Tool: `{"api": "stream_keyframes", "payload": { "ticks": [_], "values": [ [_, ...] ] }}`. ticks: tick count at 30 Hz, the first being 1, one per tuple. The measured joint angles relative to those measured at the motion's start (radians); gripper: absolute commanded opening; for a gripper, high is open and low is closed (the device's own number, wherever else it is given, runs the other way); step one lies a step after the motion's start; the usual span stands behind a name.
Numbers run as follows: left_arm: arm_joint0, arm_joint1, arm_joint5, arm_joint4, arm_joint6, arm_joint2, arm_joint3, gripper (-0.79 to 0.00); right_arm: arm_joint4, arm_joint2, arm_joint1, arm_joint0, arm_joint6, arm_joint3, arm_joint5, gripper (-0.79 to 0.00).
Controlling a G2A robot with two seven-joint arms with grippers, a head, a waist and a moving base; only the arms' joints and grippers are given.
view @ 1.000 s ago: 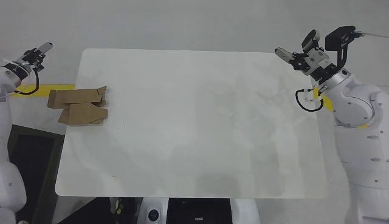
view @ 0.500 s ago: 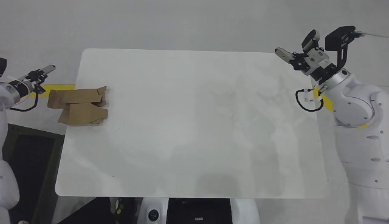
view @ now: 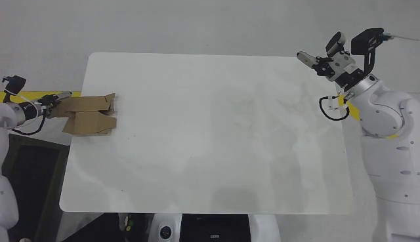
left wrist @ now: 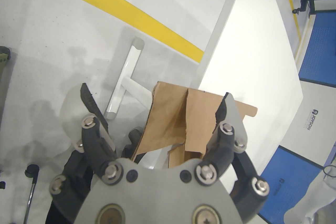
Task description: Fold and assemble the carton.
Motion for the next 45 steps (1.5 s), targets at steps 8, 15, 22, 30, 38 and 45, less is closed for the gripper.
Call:
{"api": "stream_keyframes", "payload": {
  "ticks": [8, 15, 22, 30, 38, 45],
  "values": [
    [0.006, 0.009, 0.005, -0.021, -0.011, 0.000, 0.008, -0.477, 0.000, 0.000, 0.000, 0.000, 0.000, 0.000, 0.000, 0.000],
    [0.010, 0.016, 0.002, -0.071, -0.034, -0.013, 0.010, -0.785, 0.000, 0.000, 0.000, 0.000, 0.000, 0.000, 0.000, 0.000],
    [0.009, 0.024, -0.036, -0.143, -0.065, -0.034, 0.005, -0.785, 0.000, 0.000, 0.000, 0.000, 0.000, 0.000, 0.000, 0.000],
    [-0.003, 0.039, -0.121, -0.286, -0.128, -0.085, -0.016, -0.785, 0.000, 0.000, 0.000, 0.000, 0.000, 0.000, 0.000, 0.000],
    [-0.022, 0.034, -0.135, -0.452, -0.185, -0.120, -0.077, -0.785, 0.000, 0.000, 0.000, 0.000, 0.000, 0.000, 0.000, 0.000],
    [-0.048, -0.010, -0.059, -0.601, -0.211, -0.103, -0.160, -0.785, 0.000, 0.000, 0.000, 0.000, 0.000, 0.000, 0.000, 0.000]
  ]
}}
